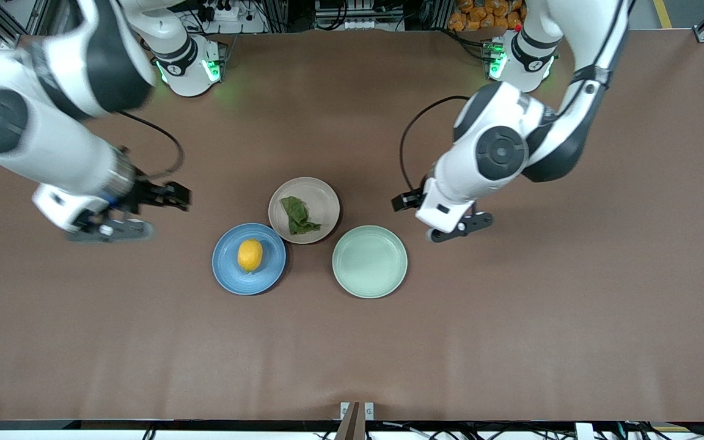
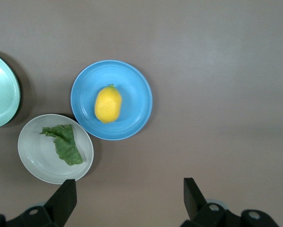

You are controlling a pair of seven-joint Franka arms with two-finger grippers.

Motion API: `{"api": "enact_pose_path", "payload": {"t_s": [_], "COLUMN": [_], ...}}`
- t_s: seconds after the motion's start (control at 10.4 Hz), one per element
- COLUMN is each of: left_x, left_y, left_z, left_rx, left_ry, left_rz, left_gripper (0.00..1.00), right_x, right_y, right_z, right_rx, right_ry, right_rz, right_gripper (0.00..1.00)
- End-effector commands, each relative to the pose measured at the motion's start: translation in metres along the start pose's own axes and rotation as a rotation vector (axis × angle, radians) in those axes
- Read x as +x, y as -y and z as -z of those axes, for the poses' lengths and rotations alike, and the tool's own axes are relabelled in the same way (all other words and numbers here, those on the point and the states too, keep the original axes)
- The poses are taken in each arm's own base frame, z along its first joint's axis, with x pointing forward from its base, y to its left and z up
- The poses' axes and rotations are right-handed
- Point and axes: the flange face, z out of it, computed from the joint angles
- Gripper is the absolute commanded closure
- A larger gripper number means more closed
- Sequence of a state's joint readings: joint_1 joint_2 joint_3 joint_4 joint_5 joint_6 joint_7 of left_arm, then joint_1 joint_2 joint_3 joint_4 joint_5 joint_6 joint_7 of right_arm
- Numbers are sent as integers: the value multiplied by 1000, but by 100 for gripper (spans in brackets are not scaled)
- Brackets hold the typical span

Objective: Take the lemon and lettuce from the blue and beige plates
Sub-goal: 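Move the right gripper toward the lemon while the left gripper approaches the lettuce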

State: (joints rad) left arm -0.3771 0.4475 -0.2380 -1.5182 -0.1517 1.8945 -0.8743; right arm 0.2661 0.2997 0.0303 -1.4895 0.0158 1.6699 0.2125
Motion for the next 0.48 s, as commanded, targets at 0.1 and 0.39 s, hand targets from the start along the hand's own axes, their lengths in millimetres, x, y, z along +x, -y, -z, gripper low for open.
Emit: {"api": "enact_pose_path", "payload": {"t_s": [0.1, 0.39], "left_x": [4, -21], "left_y": [-30, -58], "left_z": [-41, -104], "left_rx": [-61, -47], "left_ry": [-29, 2], "left_rz": [58, 239], "left_gripper": [0, 0], "right_x": [14, 34], "right_y": [9, 14], "right_z": [-29, -68], "right_rx": [-5, -10], "right_ry": [36, 36], "right_rz": [-3, 15], "right_gripper": [0, 0]}}
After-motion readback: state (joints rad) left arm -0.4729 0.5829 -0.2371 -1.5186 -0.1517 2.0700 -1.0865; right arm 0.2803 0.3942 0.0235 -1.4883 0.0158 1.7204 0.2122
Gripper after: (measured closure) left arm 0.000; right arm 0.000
